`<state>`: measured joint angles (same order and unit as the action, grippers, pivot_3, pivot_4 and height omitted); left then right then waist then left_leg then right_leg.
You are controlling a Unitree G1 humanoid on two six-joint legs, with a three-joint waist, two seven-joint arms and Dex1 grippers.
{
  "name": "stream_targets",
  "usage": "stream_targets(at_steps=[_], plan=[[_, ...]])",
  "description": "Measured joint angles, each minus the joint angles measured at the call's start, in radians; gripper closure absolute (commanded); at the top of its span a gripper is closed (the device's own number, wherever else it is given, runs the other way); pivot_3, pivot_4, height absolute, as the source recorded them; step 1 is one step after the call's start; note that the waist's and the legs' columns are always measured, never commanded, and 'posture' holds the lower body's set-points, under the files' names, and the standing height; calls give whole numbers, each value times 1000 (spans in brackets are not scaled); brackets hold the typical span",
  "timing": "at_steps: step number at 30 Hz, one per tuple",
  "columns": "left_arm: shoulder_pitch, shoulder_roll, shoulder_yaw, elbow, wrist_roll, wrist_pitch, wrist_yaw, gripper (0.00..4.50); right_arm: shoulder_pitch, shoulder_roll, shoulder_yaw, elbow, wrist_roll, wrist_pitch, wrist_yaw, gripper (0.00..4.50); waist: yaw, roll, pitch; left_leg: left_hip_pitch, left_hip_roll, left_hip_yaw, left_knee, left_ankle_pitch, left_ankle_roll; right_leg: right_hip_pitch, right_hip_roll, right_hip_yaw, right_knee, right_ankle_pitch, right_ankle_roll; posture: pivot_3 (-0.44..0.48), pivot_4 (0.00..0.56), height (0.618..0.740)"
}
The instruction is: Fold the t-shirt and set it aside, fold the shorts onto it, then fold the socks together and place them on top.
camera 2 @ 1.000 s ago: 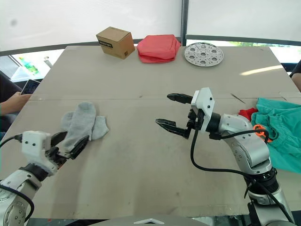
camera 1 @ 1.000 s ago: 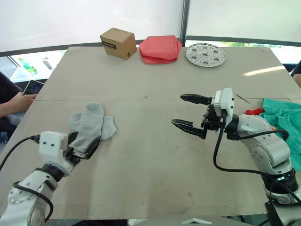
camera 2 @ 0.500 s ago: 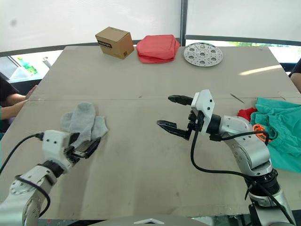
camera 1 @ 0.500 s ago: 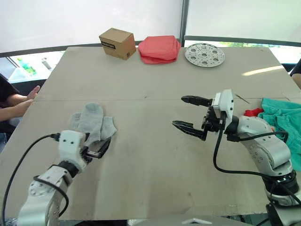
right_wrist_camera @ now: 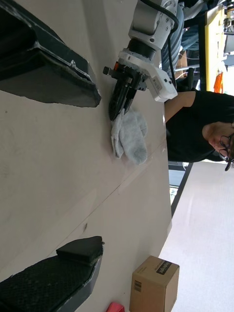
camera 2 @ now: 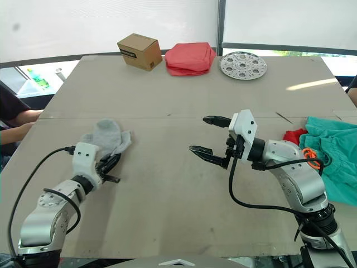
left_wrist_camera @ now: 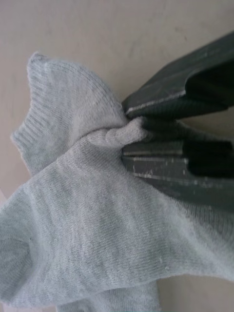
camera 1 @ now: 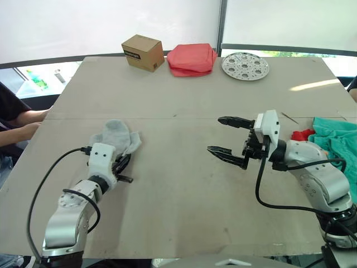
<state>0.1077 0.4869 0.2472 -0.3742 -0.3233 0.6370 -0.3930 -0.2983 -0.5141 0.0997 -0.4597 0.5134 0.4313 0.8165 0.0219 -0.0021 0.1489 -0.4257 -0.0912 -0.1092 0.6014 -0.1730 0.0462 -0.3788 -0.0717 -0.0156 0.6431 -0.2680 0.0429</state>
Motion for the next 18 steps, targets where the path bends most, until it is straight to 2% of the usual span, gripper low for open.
stream_targets(at_steps=[7, 10, 15, 17, 18], plan=[[-175, -94, -196, -96, -91, 261, 23, 4485, 49, -41, -35, -40, 0, 3, -27, 0, 4, -1, 0, 0, 0, 0, 1, 0, 0, 0, 1, 0, 0, 2, 4, 0, 150, 740], [-306, -169, -289, -37, -72, 320, 69, 4485, 62, -66, -50, -46, 0, 13, -41, 0, 3, -3, 0, -1, 0, 0, 2, 0, 0, 0, 1, 0, 0, 3, 5, 0, 150, 740], [-472, -271, -407, 149, 24, 273, 130, 4485, 79, -100, -71, -59, -15, 54, -80, 0, 4, -4, -1, 0, 0, 1, 2, 1, 0, 0, 1, 0, 0, 3, 6, 0, 150, 740], [-486, -290, -420, 176, 34, 256, 132, 3679, 96, -104, -71, -82, -21, 78, -99, 0, 3, -4, -1, 0, 0, 1, 2, 1, 0, 0, 1, 0, 0, 3, 6, 0, 150, 740], [-485, -293, -422, 178, 35, 254, 129, 3413, 101, -104, -71, -88, -21, 87, -107, 0, 3, -4, -1, 0, 0, 1, 2, 1, 0, 0, 1, 0, 0, 3, 6, 0, 150, 740]])
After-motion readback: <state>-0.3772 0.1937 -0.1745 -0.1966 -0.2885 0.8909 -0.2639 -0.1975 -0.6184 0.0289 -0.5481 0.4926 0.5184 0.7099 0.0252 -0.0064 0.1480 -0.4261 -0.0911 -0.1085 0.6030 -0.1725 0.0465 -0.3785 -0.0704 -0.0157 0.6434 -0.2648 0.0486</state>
